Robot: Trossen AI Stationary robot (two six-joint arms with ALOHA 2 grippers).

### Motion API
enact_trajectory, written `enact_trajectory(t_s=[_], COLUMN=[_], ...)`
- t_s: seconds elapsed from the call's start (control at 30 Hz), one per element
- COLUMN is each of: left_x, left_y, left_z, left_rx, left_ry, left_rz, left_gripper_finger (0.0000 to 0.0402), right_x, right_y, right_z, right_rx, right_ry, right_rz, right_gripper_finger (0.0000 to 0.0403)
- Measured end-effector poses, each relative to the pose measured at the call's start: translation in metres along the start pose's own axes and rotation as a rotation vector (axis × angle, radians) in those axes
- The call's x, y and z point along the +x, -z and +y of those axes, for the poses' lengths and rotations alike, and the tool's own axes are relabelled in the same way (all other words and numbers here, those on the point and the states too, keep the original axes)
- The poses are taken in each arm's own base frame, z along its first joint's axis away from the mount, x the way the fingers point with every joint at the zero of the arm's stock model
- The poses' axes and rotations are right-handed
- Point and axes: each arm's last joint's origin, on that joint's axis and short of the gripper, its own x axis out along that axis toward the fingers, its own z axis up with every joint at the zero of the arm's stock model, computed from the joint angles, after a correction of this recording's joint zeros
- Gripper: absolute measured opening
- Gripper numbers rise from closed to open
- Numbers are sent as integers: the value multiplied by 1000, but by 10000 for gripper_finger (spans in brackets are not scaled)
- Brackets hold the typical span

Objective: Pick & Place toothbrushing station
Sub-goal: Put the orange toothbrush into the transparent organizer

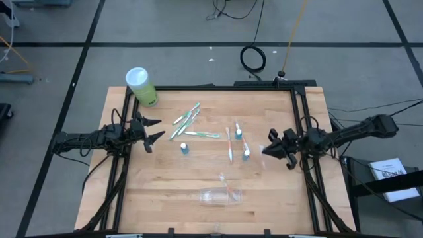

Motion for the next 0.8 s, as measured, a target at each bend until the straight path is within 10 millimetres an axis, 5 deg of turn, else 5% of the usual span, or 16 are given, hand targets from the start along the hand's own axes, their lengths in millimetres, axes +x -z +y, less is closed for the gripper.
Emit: enact_trajectory(t_s=[0.47,0.8], left_x=[0,0], left_y=[0,0], left_z=[0,0], left_rx=[0,0], left_ry=[0,0], left_rz=[-1,-1], left_gripper_finger=[269,269], right_x=[11,59], right_y=[24,26], right_z=[27,61], right_rx=[-44,-102], right_ry=[-63,-115], right_rz=[87,96], right_gripper_finger=[0,0])
